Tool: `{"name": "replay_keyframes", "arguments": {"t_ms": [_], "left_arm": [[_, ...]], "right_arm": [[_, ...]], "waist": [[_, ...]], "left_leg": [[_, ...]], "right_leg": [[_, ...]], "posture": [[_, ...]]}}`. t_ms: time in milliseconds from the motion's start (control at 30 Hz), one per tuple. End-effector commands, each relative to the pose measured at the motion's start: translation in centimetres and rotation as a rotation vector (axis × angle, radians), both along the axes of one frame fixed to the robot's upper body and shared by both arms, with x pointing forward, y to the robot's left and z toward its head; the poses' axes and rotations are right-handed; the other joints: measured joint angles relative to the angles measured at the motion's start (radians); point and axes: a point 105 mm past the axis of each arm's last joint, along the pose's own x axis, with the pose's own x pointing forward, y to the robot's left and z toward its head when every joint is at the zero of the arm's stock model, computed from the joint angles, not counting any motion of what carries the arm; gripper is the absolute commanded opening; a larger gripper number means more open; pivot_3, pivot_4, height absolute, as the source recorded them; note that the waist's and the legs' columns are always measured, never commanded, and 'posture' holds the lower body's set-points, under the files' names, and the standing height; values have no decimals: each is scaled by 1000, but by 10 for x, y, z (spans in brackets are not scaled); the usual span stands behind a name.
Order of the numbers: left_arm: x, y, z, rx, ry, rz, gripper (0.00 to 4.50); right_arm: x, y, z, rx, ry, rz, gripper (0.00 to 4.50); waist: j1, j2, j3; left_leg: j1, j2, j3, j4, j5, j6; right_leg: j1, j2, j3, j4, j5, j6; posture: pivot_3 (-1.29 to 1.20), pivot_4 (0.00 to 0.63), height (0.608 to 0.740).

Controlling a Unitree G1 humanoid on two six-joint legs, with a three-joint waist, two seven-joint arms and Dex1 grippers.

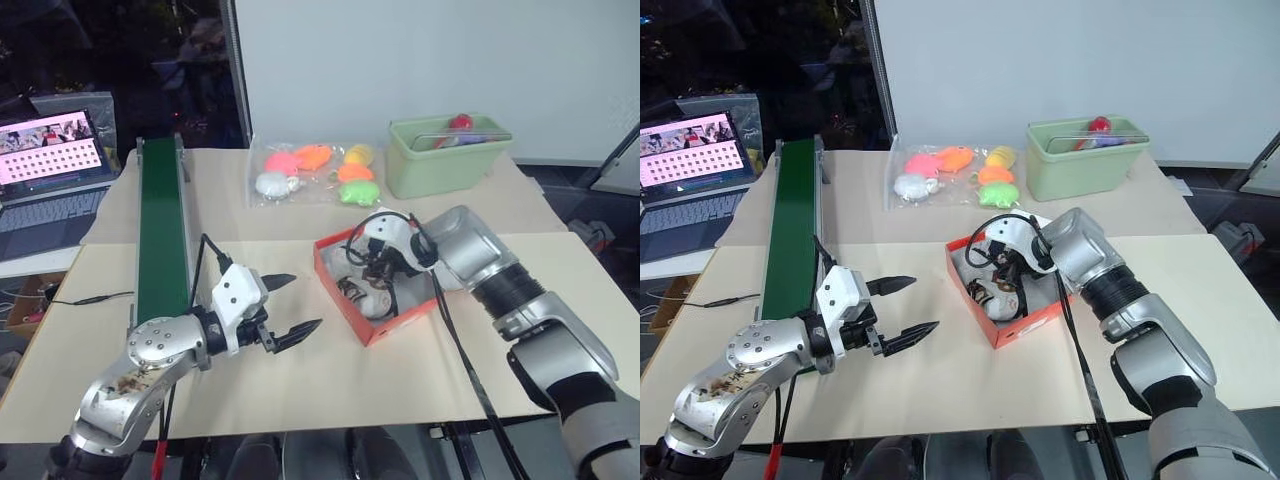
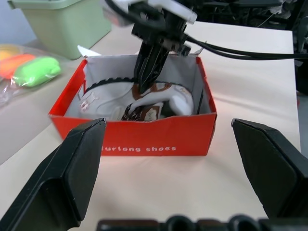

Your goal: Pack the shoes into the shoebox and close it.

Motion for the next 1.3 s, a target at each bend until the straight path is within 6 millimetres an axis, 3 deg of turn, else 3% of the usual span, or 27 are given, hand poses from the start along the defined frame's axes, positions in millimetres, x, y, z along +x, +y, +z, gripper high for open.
{"name": "replay_keyframes", "arguments": {"t_ms": [33,200,333,700,1000,1133,1300], "left_arm": [[2,-2,10,0,-49,-3,4478],[8,-1,12,0,-57,8,4478],[10,1,13,2,-57,13,4478],[13,3,16,11,-68,16,4478],[16,8,18,26,-69,21,4478],[15,8,19,27,-71,19,4478],[15,7,18,23,-70,16,4478]], "right_arm": [[-8,-6,-30,-82,-12,-10,47],[-28,0,-41,-69,13,14,47],[-50,16,-44,-26,40,42,47],[-69,23,-88,28,86,-111,47],[-91,25,-105,61,133,-152,47],[-79,23,-96,87,108,-191,47],[-42,23,-44,206,26,-267,47]], "waist": [[-2,-2,-2],[0,-4,-8],[8,-5,-9],[0,-10,-16],[8,-21,-25],[8,-22,-26],[1,-20,-23]], "left_leg": [[0,0,0,0,0,0],[1,0,0,-1,0,0],[0,0,0,-6,0,0],[5,1,-2,-17,-3,0],[11,2,-2,-22,-4,-3],[11,3,-2,-29,-4,-2],[12,8,-2,-30,-4,-2]], "right_leg": [[0,0,0,0,0,0],[0,0,0,0,-1,-1],[-1,0,0,-2,-3,-2],[0,2,-1,-3,-7,-9],[1,2,-1,-4,-15,-9],[0,3,-1,-3,-16,-12],[-1,7,-1,-4,-15,-14]], "posture": [[0,150,729],[0,150,729],[0,150,729],[0,150,729],[0,150,729],[0,150,729],[0,150,729]]}}
